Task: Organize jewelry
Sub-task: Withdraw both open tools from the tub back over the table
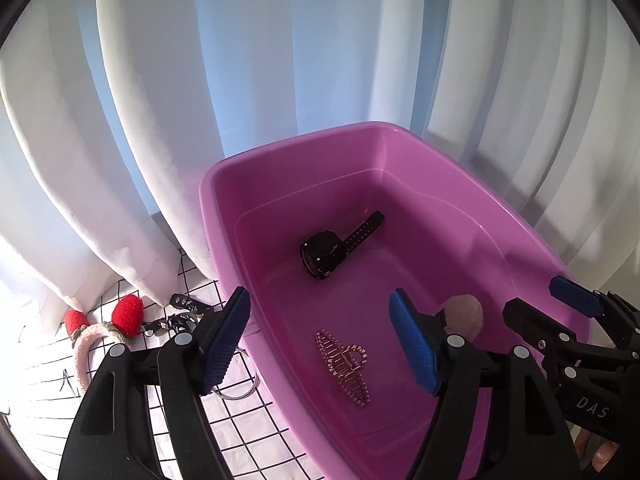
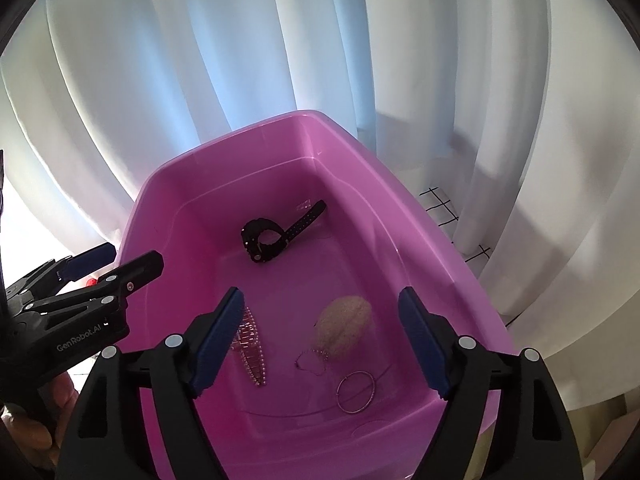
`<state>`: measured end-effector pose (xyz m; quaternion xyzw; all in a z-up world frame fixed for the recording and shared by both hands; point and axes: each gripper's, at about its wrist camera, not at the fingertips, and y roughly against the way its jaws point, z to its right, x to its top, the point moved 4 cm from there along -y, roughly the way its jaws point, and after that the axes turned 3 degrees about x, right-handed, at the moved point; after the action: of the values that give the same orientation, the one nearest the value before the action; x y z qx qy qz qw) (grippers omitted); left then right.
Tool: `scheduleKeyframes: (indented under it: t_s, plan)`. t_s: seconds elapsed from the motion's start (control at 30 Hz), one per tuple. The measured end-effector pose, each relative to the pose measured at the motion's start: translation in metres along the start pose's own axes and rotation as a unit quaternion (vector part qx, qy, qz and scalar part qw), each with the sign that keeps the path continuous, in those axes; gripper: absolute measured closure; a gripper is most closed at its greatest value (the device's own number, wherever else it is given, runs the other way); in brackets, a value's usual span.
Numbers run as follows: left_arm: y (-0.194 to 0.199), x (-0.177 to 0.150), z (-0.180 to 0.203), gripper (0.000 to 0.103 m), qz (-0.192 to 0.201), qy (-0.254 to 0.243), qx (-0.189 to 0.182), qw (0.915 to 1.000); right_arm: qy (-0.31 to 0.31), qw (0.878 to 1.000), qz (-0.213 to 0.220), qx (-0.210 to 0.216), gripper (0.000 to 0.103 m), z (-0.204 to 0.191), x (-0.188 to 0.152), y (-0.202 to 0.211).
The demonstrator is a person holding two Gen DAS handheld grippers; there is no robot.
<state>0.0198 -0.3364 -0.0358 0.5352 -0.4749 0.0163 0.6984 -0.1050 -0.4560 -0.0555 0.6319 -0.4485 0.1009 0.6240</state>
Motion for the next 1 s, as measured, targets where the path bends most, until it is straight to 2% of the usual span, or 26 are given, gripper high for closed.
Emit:
scheduleKeyframes:
  t_s: [0.37,0.53,0.73,1.0]
  plan:
    - [0.021,-0.009,-0.02,0.029,0.012,0.014,0.008,0.9998,0.002,1.0,0.015,0.014,0.027,-0.018,-0.003,0.015]
    - [0.034,-0.017,-0.04,0.023,0.017,0.031,0.014,0.9993,0.01,0.999,0.027,0.024,0.027,-0.038,-0.006,0.024]
    - [0.05,-0.028,-0.076,0.016,0.02,0.057,0.028,0.9978,0.027,0.999,0.03,0.035,0.027,-0.07,-0.01,0.029]
    - [0.067,-0.05,-0.146,0.008,0.015,0.107,0.061,0.9923,0.06,0.996,0.039,0.059,0.027,-0.129,-0.017,0.031]
